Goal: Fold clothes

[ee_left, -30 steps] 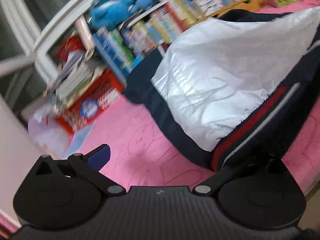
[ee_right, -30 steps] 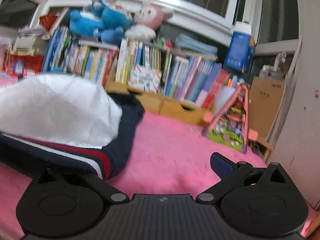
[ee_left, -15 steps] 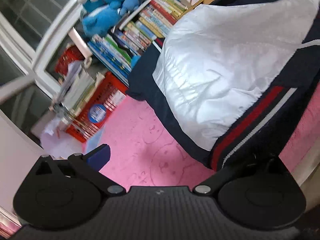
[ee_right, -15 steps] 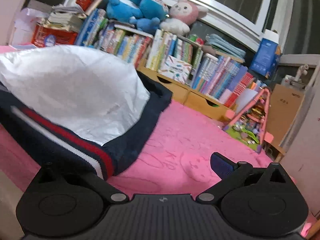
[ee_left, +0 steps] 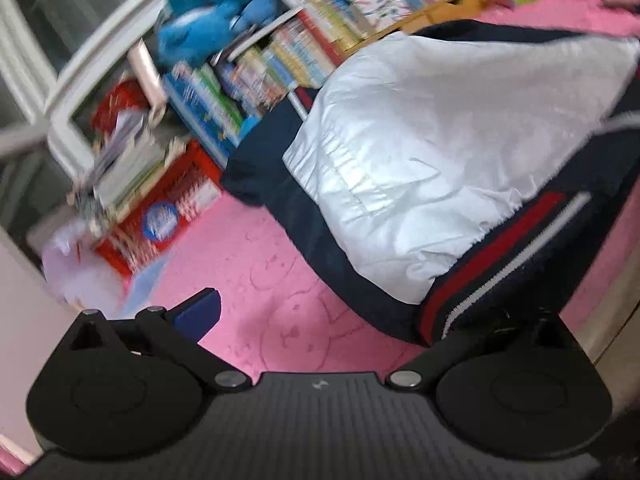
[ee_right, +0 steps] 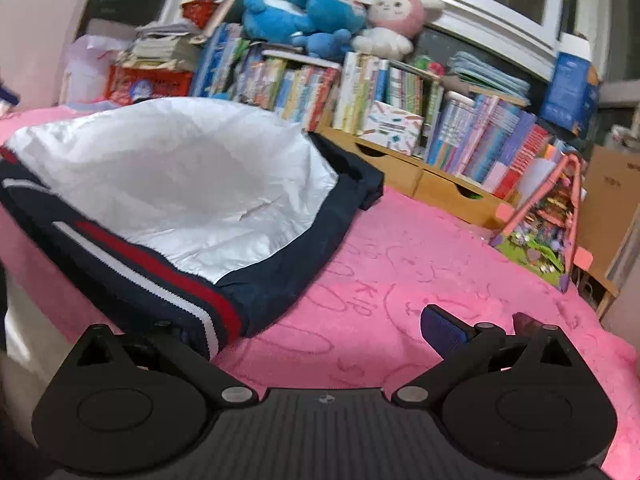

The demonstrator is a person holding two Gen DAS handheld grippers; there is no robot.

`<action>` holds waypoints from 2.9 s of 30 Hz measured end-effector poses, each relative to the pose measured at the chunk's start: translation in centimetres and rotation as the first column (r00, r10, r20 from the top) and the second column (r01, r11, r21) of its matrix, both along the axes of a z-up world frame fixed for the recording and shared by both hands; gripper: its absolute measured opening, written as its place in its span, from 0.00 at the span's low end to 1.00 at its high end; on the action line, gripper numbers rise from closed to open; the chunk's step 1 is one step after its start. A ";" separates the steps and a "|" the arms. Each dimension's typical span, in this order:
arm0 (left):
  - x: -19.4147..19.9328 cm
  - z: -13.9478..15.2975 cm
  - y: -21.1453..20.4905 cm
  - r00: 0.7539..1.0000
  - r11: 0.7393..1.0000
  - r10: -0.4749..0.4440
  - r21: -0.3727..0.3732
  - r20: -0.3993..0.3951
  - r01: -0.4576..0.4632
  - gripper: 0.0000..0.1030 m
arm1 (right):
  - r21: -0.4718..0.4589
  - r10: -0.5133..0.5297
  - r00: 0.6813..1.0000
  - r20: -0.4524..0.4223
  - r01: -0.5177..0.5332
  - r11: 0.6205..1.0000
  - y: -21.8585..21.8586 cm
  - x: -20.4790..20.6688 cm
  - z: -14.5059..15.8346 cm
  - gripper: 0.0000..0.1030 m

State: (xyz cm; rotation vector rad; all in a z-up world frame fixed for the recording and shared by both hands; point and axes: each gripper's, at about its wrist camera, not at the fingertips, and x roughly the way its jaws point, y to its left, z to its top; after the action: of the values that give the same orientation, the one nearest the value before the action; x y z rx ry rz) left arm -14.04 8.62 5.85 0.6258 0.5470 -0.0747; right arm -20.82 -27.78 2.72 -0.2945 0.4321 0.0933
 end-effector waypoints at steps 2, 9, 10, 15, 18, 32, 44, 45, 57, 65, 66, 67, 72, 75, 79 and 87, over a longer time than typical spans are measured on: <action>-0.1 0.9 0.3 1.000 0.999 0.004 -0.047 -0.025 -0.006 1.00 | 0.022 0.003 1.000 -0.008 -0.003 1.000 0.4 0.1 0.3 1.00; -2.6 3.1 2.0 0.992 0.980 -0.104 -0.179 -0.068 0.091 1.00 | 0.164 0.256 0.964 -0.071 -0.242 0.956 0.4 -1.2 2.5 1.00; -3.0 3.4 2.3 0.990 0.975 -0.117 -0.198 -0.076 0.100 1.00 | 0.216 0.285 0.955 -0.079 -0.263 0.940 0.1 -1.3 2.8 1.00; -4.1 5.0 3.4 0.984 0.942 -0.163 -0.308 -0.076 0.133 1.00 | 0.409 0.310 0.950 0.015 -0.289 0.866 -0.7 -1.2 5.2 1.00; -2.2 6.2 2.3 0.992 0.900 -0.126 -0.420 0.009 0.119 1.00 | 0.522 0.242 0.967 0.073 -0.244 0.817 0.0 1.2 6.5 1.00; 5.8 0.0 -3.7 0.989 0.928 0.149 -0.341 -0.024 -0.148 1.00 | 0.248 0.096 0.989 -0.114 -0.065 0.967 8.9 6.7 0.8 1.00; 3.7 0.1 -0.8 0.975 0.923 0.222 -0.324 0.007 -0.208 1.00 | 0.277 -0.214 0.967 -0.141 0.246 0.929 -2.0 4.1 1.0 0.99; 3.6 0.9 -0.8 0.975 0.930 0.220 -0.310 0.033 -0.199 1.00 | 0.295 -0.195 0.973 -0.123 0.224 0.929 -1.9 4.1 1.7 0.99; 10.1 7.2 2.4 0.971 0.893 0.226 -0.414 0.074 -0.177 1.00 | 0.354 0.152 0.985 -0.076 -0.116 0.928 8.7 15.5 6.6 1.00; 21.6 7.4 6.7 0.954 0.835 0.299 -0.492 0.027 -0.248 1.00 | 0.342 0.086 0.971 -0.224 -0.004 0.940 10.5 20.0 1.1 1.00; 23.1 7.2 7.2 0.954 0.824 0.300 -0.505 0.009 -0.255 1.00 | 0.337 0.069 0.969 -0.237 0.015 0.942 10.5 20.1 0.8 1.00; 24.8 6.9 7.4 0.952 0.814 0.304 -0.516 -0.013 -0.267 1.00 | 0.328 0.049 0.968 -0.245 0.035 0.944 10.5 20.1 0.5 1.00; 32.3 5.2 8.3 0.928 0.759 0.359 -0.548 -0.100 -0.353 1.00 | 0.223 -0.025 0.955 -0.295 0.095 0.970 12.0 20.9 -0.4 1.00; 36.3 3.3 8.9 0.896 0.713 0.385 -0.547 -0.219 -0.440 1.00 | 0.239 -0.023 0.953 -0.302 0.099 0.966 11.8 20.9 -0.5 1.00; 38.7 0.7 9.6 0.844 0.637 0.411 -0.553 -0.346 -0.537 0.65 | 0.237 -0.027 0.952 -0.305 0.104 0.966 11.8 20.9 -0.4 1.00; 33.7 4.2 6.6 0.962 0.679 0.231 -0.684 -0.148 -0.268 0.01 | 0.241 -0.028 0.952 -0.306 0.106 0.965 12.0 20.9 -0.2 1.00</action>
State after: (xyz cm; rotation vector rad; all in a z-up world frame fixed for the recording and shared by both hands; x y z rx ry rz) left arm 19.67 15.25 10.08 -0.2101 0.5973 -0.0335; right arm 0.12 -15.82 2.49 -0.0093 0.7256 0.1257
